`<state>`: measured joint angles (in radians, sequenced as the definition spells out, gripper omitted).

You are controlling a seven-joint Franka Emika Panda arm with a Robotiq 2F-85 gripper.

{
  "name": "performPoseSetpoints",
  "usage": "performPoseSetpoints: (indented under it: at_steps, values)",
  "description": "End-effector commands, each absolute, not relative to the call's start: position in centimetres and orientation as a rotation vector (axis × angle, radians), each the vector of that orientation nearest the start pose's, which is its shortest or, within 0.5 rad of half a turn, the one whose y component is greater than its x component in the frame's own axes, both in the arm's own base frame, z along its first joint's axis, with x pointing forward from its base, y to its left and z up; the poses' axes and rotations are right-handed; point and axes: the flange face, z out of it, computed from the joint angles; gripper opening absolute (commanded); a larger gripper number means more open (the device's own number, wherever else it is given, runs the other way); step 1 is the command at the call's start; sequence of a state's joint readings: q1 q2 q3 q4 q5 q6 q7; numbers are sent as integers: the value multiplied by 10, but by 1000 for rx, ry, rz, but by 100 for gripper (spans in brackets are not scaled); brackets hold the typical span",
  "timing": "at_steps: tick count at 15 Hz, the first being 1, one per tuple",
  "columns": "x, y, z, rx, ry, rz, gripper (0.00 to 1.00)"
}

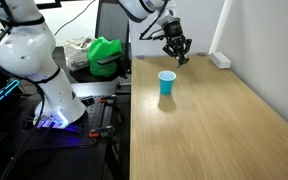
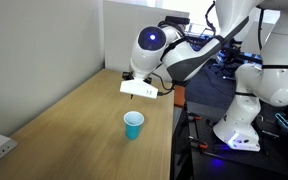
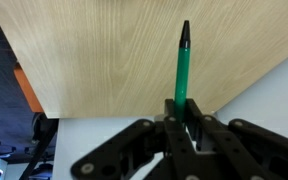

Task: Put the green pen inside the light blue cup

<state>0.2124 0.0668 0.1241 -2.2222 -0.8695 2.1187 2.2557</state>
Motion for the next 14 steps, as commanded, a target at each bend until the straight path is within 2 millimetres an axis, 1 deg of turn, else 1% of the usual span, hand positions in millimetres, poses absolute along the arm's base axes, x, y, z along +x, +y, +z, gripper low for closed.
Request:
performPoseSetpoints:
  at_steps: [1, 8, 14]
  values:
    - [498, 155, 347, -2537, 2130, -1178, 4]
    - [488, 185, 345, -2559, 2087, -1379, 4]
    - [485, 207, 337, -2649, 1972, -1484, 4]
